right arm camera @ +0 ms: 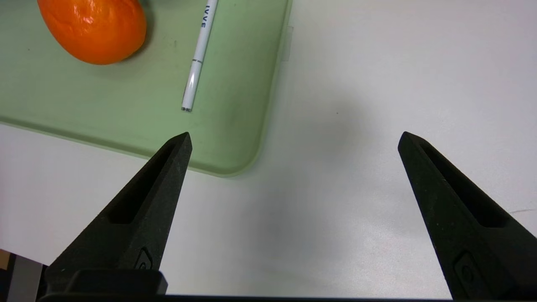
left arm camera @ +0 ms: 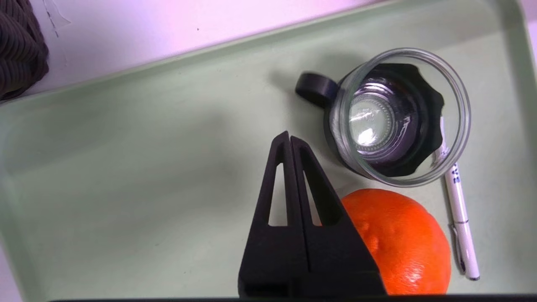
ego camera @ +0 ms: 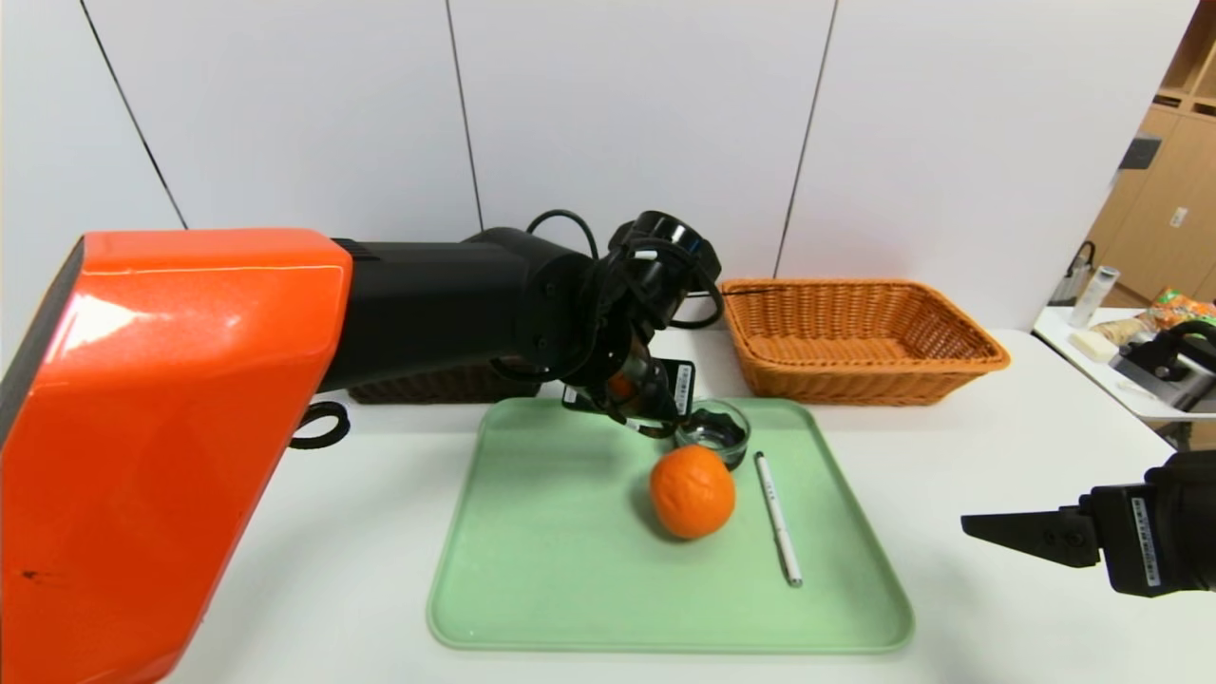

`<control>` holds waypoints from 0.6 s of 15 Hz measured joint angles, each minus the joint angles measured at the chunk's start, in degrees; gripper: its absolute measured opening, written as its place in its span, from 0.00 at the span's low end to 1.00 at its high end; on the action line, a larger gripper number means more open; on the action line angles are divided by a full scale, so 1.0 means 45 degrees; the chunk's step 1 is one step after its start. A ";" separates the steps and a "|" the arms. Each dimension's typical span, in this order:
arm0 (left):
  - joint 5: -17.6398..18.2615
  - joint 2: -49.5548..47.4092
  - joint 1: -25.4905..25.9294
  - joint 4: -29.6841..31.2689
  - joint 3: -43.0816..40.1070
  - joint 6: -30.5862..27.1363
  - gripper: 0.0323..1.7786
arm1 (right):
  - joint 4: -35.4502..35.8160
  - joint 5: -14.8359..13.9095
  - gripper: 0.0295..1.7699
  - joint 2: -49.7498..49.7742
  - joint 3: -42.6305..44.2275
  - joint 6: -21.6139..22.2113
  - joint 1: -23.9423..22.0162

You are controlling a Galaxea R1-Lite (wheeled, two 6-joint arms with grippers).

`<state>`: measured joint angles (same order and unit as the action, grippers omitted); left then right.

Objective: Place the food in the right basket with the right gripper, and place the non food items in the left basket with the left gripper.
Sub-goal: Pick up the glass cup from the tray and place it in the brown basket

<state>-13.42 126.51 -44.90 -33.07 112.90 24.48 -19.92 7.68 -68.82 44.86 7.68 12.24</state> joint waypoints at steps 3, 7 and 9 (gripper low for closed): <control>0.0000 -0.0098 0.0000 -0.0135 -0.0011 -0.0100 0.01 | -0.0008 0.0000 0.96 0.0016 0.0000 0.0019 0.0000; -0.0016 -0.0171 0.0005 -0.0116 -0.0019 -0.0314 0.29 | -0.0008 -0.0016 0.96 0.0041 0.0000 0.0033 -0.0008; -0.0024 -0.0190 0.0000 -0.0084 -0.0014 -0.0314 0.45 | 0.0000 -0.0005 0.96 0.0046 -0.0005 0.0027 -0.0008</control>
<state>-13.53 125.66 -44.90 -33.45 112.84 23.06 -19.92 7.66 -68.61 44.84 7.80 12.20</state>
